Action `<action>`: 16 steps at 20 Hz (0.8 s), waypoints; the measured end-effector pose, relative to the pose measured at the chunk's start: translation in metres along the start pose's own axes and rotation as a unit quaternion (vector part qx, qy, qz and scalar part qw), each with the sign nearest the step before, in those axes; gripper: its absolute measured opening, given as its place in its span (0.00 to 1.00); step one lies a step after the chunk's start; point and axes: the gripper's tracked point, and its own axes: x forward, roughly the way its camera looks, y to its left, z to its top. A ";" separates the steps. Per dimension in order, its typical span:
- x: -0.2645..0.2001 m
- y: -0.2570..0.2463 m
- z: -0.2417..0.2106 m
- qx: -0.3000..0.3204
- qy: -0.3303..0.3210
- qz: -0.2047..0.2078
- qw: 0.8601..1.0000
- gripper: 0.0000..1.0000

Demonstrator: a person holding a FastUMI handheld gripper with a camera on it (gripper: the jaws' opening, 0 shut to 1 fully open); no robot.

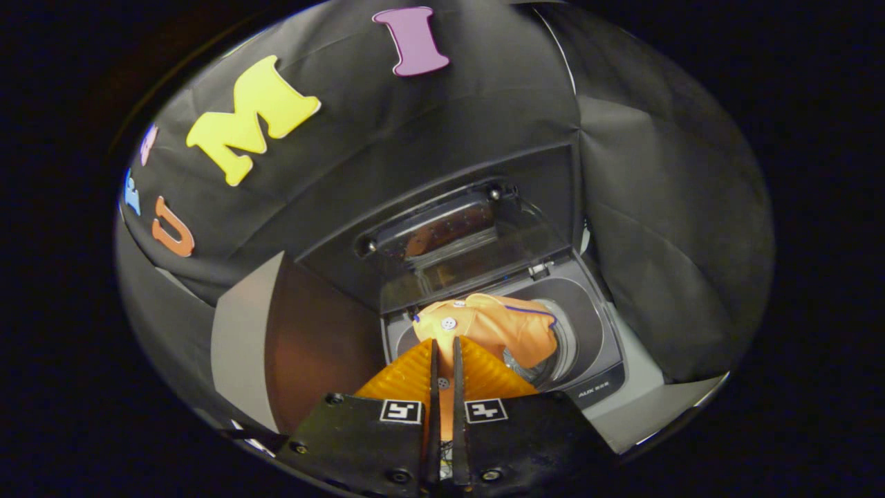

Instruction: Put the clothes into the washing machine and then close the washing machine lid.

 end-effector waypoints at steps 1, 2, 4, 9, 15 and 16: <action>0.007 -0.003 -0.003 -0.003 0.001 -0.004 1.000 0.10; 0.013 -0.004 -0.004 -0.005 0.003 -0.005 1.000 0.10; 0.025 -0.007 -0.007 0.001 0.007 -0.004 1.000 0.10; 0.052 -0.019 -0.013 0.017 0.019 -0.010 1.000 0.10; 0.081 -0.038 -0.040 0.018 0.038 -0.038 0.998 0.10; 0.084 -0.039 -0.041 0.015 0.042 -0.042 0.998 0.10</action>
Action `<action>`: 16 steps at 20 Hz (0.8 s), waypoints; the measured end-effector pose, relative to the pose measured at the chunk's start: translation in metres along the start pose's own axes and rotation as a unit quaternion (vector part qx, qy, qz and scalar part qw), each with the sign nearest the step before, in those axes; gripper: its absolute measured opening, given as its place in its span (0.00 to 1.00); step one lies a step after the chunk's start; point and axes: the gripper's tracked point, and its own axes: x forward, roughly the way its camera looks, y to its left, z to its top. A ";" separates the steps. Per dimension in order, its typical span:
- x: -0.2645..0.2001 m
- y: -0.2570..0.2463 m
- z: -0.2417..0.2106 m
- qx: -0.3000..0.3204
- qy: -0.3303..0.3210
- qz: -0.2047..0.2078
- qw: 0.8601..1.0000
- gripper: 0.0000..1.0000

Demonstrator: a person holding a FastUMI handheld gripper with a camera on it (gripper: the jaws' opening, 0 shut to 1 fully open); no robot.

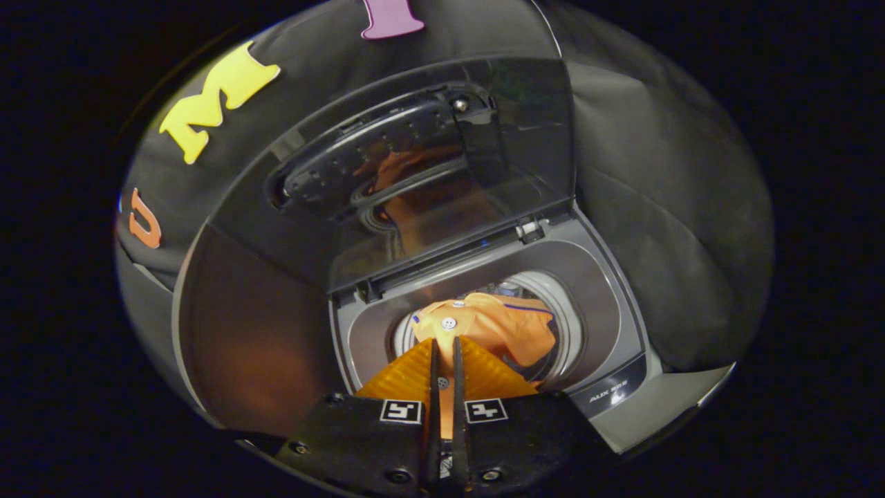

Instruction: Put the clothes into the washing machine and then close the washing machine lid.

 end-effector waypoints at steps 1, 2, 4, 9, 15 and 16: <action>0.003 0.000 0.000 -0.002 0.002 -0.002 1.000 0.10; 0.008 0.001 0.000 -0.005 0.004 -0.005 1.000 0.10; 0.013 0.003 0.000 -0.015 0.010 -0.012 1.000 0.12; 0.009 0.015 0.006 -0.053 0.004 -0.028 0.998 0.44; -0.033 0.041 0.031 -0.100 -0.038 -0.042 0.993 0.47; -0.046 0.046 0.038 -0.108 -0.051 -0.042 0.992 0.47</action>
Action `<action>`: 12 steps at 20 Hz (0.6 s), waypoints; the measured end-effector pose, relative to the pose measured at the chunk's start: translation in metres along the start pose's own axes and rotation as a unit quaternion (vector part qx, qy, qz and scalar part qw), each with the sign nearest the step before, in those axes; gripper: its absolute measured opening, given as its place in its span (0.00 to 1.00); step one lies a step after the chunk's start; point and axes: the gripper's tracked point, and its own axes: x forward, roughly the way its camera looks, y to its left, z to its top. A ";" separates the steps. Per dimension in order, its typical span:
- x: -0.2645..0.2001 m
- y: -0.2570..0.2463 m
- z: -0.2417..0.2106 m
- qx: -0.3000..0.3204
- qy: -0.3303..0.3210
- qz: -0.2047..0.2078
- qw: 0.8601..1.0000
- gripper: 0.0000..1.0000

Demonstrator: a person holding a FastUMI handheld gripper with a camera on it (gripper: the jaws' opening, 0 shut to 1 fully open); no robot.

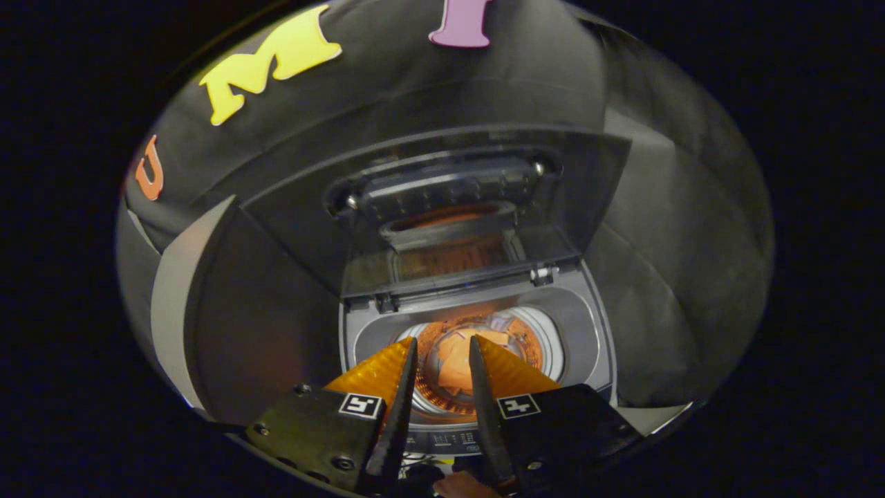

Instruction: Put the clothes into the washing machine and then close the washing machine lid.

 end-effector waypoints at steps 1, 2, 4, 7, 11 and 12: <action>-0.013 0.005 0.013 -0.009 -0.023 0.004 1.000 0.47; -0.026 0.009 0.029 -0.017 -0.049 0.009 0.999 0.47; -0.054 0.017 0.065 -0.022 -0.096 0.020 0.995 0.47; -0.078 0.028 0.116 -0.031 -0.149 0.031 0.988 0.51; -0.063 0.023 0.155 -0.062 -0.166 0.016 0.984 0.62; -0.059 0.023 0.164 -0.066 -0.168 0.014 0.983 0.62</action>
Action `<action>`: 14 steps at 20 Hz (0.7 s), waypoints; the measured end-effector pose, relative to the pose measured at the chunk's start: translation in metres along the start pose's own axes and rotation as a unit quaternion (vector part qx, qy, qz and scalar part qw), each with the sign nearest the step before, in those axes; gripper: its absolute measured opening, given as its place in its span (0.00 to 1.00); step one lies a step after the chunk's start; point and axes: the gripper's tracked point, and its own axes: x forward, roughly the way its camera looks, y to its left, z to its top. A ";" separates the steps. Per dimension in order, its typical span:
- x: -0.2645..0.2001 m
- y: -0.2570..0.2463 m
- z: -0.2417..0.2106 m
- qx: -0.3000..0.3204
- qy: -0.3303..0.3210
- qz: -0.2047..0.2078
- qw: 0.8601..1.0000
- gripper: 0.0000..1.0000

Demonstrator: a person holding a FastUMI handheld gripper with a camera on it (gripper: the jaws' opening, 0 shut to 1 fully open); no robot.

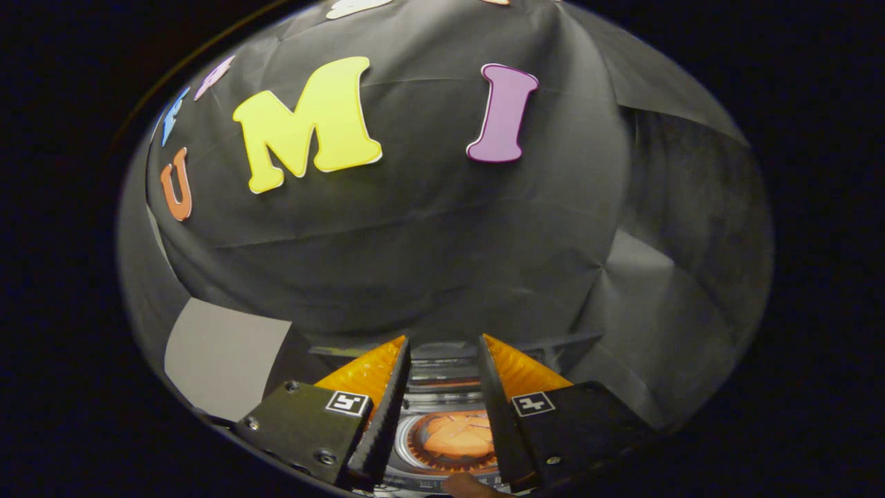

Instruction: Put the clothes into the washing machine and then close the washing machine lid.

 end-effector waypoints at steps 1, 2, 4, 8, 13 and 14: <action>0.008 0.001 0.006 -0.003 -0.003 0.000 1.000 0.62; 0.018 0.002 0.011 -0.005 -0.007 0.001 1.000 0.62; 0.038 0.004 0.016 -0.006 -0.008 0.004 1.000 0.62; 0.067 0.010 -0.001 0.024 0.037 0.021 0.999 0.62; 0.091 0.013 -0.028 0.016 0.067 0.020 0.997 0.62; 0.091 0.012 -0.029 0.009 0.061 0.018 0.998 0.62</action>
